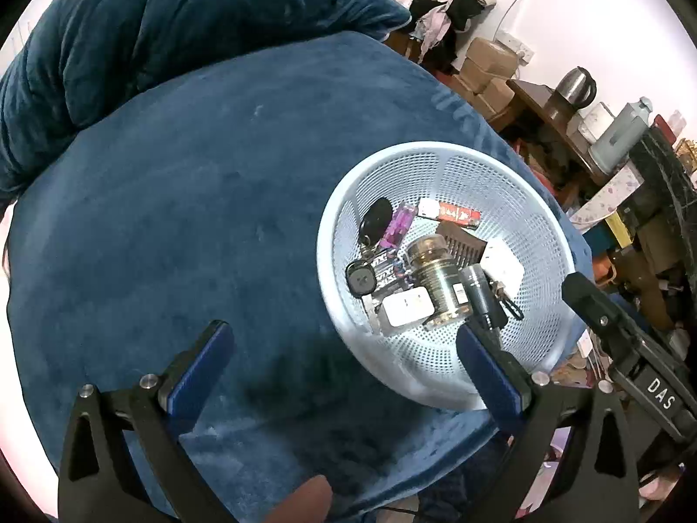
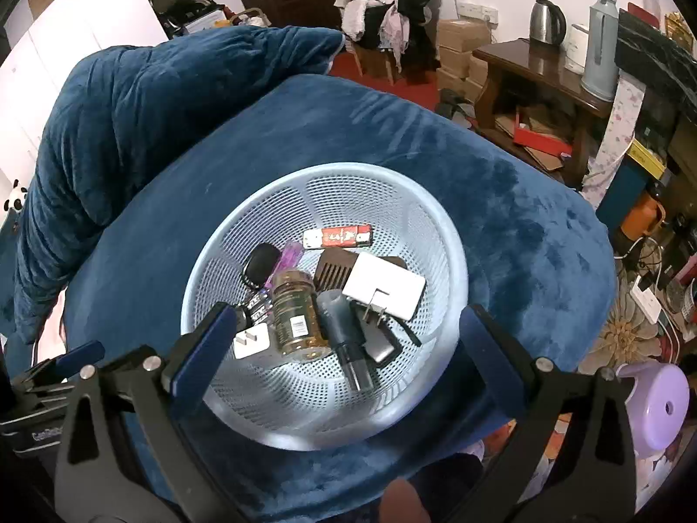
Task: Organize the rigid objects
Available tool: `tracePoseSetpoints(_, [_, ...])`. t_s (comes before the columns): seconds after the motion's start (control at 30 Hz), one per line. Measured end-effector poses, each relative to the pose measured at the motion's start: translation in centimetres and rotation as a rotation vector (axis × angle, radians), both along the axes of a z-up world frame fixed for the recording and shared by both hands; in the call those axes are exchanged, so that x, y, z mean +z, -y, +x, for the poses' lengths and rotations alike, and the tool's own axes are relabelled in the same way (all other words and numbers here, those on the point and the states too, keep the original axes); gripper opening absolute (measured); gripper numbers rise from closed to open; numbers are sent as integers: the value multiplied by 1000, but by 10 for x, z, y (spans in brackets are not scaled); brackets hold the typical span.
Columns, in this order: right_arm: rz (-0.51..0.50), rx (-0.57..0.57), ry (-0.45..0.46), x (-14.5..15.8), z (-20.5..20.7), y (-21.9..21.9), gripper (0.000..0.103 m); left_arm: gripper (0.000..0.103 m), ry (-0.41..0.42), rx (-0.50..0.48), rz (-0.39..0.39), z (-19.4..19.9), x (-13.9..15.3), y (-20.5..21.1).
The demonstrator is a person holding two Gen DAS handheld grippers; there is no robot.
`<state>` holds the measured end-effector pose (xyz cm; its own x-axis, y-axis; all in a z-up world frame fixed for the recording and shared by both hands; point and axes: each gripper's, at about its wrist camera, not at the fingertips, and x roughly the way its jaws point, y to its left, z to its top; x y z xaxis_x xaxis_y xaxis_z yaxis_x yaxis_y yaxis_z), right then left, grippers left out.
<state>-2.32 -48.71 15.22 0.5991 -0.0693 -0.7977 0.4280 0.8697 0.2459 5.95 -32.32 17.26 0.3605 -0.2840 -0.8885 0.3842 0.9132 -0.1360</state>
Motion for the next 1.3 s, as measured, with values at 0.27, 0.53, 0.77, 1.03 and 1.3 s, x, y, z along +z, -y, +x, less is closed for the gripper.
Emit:
tracePoseSetpoints(0.27, [-5,5,-5,0,-2,-7,103,102,-9,23,-13,-3,-3,-12])
tracePoseSetpoints(0.53, [-32,10,-9,2,-8,-20,103,101,-7,34,-10,-7,-4,-24])
tracePoseSetpoints(0.77, [-84,15,-4,10,-10,-32,103,100,-12,39,-18,-10,-7,-36])
tracePoseSetpoints(1.03, [-97,47,-14,8,-10,-51,103,96,-34,51,-32,-14,-15,-58])
tracePoseSetpoints(1.3, [-115,104,-20,9,-7,-83,103,96,-32,82,-35,-17,-20,-84])
